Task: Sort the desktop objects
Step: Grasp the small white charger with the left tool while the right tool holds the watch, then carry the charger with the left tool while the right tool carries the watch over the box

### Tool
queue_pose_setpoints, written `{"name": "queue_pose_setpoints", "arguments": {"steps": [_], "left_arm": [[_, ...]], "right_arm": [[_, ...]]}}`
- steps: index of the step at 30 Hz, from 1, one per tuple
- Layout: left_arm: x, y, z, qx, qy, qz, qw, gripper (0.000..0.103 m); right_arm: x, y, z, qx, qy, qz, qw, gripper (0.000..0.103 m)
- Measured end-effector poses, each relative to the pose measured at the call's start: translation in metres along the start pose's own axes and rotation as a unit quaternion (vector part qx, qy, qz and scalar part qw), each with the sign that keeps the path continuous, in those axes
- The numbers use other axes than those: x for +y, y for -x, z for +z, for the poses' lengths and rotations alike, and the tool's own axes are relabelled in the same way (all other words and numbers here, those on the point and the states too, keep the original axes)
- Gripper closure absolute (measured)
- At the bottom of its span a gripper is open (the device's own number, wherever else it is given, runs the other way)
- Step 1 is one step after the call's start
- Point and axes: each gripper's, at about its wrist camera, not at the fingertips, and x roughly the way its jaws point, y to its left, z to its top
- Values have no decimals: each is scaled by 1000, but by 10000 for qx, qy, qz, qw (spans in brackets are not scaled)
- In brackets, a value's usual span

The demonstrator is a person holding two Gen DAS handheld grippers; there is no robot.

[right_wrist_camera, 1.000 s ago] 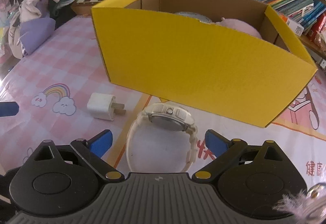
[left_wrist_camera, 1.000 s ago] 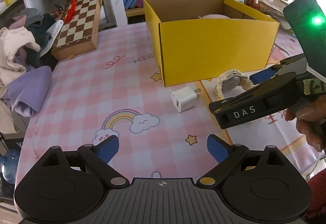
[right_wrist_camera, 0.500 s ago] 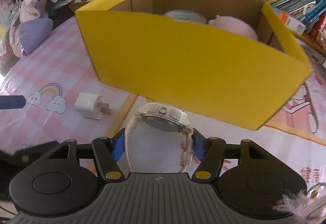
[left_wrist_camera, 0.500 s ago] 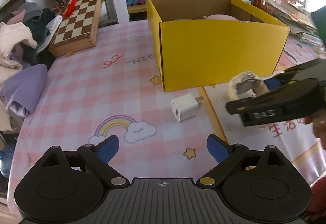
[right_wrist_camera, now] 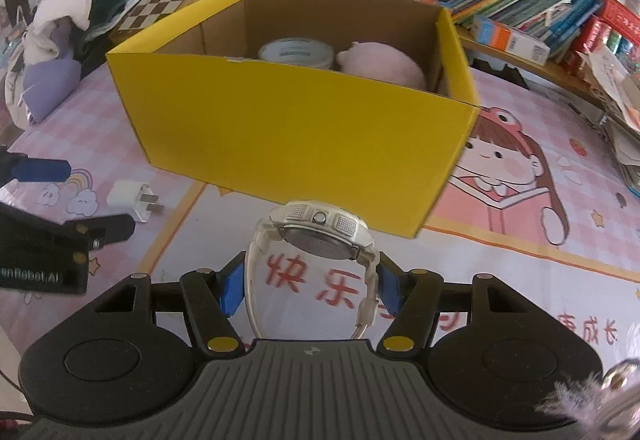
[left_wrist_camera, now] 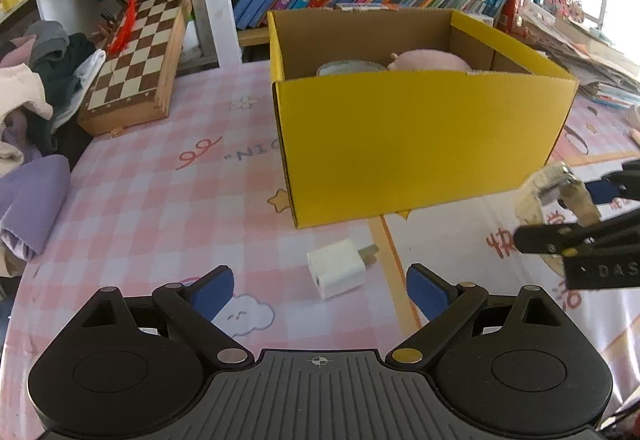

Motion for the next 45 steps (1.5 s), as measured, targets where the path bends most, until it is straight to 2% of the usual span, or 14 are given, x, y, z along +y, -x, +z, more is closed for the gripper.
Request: {"name": "queue_pose_setpoints", "arguments": {"steps": [8, 14, 18, 20, 27, 35, 36, 45], "left_arm": [[-7, -6, 5, -98, 7, 61, 9999, 11], [-14, -14, 6, -14, -14, 30, 10000, 19], [-17, -22, 7, 45, -43, 64, 10000, 35], [-17, -24, 6, 66, -23, 95, 9999, 38], [-15, -30, 4, 166, 38, 67, 9998, 60], [-13, -19, 2, 25, 16, -119, 9999, 61], [-13, -16, 2, -4, 5, -132, 9999, 69], [-15, 4, 0, -202, -149, -462, 9986, 69]], "right_arm": [[-12, 9, -12, 10, -12, -82, 10000, 41], [-14, 12, -16, 39, 6, -70, 10000, 41], [-12, 13, -17, 31, 58, -32, 10000, 41], [-11, 13, -18, 38, 80, -16, 10000, 41], [-11, 13, -20, 62, 47, -9, 10000, 41], [-9, 16, -20, 34, 37, 3, 10000, 41], [-8, 16, -20, 32, 37, 6, 10000, 41], [-2, 19, -21, 35, -24, 10, 10000, 42]]}}
